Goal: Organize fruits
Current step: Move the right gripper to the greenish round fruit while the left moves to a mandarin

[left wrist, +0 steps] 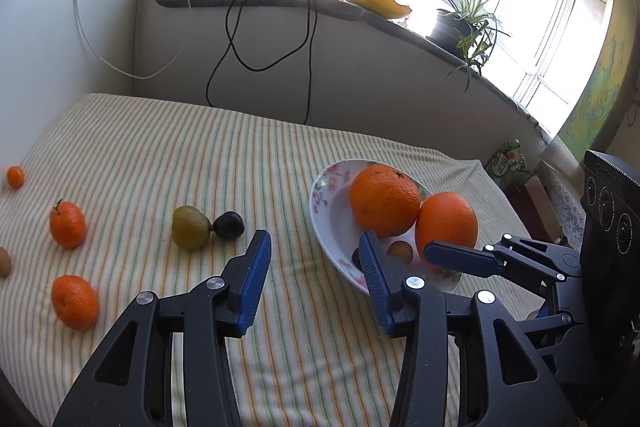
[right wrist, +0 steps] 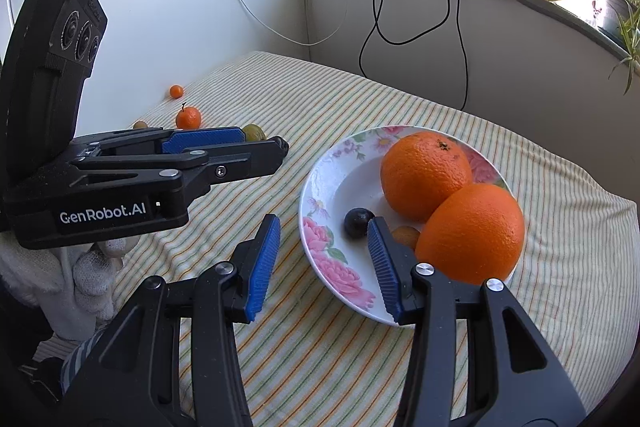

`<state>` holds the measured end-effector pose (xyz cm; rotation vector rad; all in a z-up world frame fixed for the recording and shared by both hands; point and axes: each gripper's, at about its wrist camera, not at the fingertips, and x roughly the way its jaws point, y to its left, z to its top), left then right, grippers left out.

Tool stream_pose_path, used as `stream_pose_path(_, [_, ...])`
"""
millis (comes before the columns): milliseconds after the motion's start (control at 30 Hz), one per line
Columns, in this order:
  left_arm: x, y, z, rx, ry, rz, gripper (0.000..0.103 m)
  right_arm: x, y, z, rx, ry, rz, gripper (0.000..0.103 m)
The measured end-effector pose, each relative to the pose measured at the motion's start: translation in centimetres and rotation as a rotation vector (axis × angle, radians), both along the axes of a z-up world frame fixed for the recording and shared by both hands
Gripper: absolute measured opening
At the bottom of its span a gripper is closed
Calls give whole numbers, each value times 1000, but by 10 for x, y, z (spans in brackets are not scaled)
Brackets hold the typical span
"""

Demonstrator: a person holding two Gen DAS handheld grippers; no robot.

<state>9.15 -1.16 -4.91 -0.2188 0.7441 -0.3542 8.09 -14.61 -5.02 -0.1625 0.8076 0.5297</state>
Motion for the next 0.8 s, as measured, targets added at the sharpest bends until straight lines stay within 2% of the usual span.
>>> stream_pose_path(300, [-16,33,-1,19,-3,79,44,6,17,4,10,3,42,48])
stream_pose_path(800, [-44,96,-10,40,10,242,44,28,72,11,4,19,167,48])
